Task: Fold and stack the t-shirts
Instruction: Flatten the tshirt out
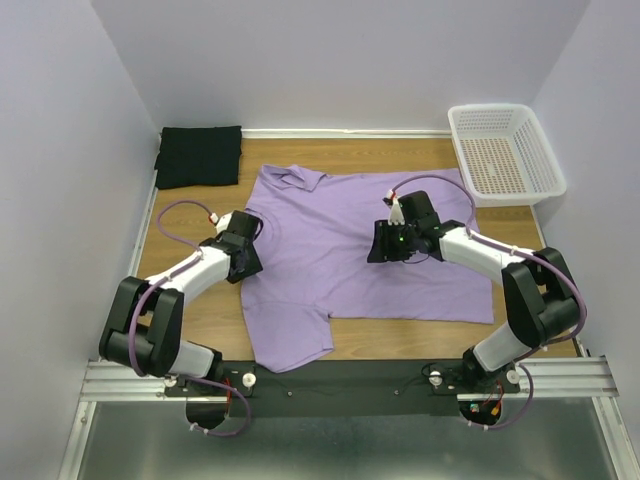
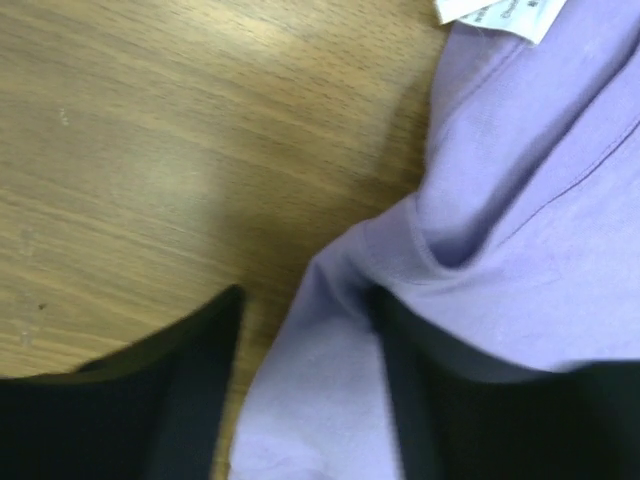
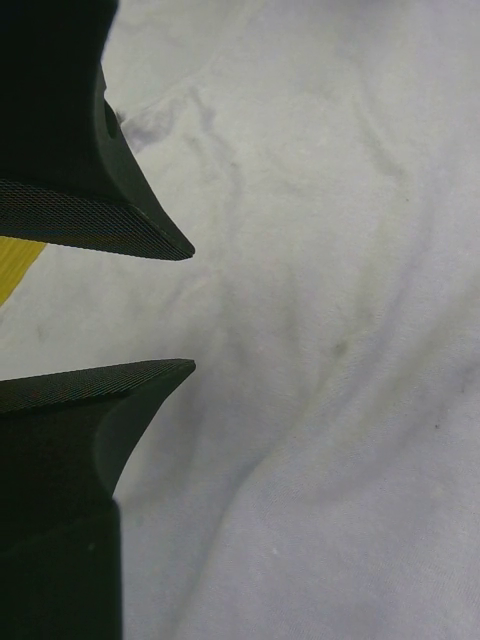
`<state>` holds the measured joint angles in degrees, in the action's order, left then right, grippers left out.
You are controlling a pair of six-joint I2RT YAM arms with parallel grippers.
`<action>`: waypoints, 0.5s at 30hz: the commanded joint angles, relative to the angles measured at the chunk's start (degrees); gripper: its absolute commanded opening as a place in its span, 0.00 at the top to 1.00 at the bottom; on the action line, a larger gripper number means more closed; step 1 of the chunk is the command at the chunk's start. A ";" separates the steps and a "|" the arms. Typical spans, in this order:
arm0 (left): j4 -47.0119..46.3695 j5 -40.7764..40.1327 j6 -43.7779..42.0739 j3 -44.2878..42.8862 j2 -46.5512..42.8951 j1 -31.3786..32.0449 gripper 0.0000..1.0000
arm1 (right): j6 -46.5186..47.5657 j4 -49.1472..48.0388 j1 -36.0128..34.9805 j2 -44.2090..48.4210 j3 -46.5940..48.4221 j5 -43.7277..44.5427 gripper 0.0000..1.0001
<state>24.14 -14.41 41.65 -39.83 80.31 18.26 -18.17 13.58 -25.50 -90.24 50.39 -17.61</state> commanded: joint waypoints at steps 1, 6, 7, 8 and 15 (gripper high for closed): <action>-0.33 2.20 0.54 -0.86 1.16 0.63 0.55 | -0.37 1.71 -0.17 1.73 -1.00 1.61 0.47; 8.27 -4.73 2.12 -5.49 -3.13 2.39 0.85 | -0.37 1.71 -0.17 1.47 -1.17 1.78 0.47; 12.73 -6.49 3.43 -6.82 -3.84 3.00 0.85 | -0.28 1.80 -0.08 1.47 -1.17 1.87 0.47; 14.95 -8.33 4.14 -8.14 -4.72 4.05 0.83 | -0.20 1.80 -0.17 1.47 -1.26 2.05 0.47; 28.59 -17.75 11.35 -12.64 -8.77 9.86 0.52 | 0.07 1.80 -0.17 0.50 -1.09 2.05 0.47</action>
<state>42.44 -24.62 47.99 -53.12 73.21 27.53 -18.13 13.91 -25.50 -90.19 50.06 -16.93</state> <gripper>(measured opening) 0.405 0.526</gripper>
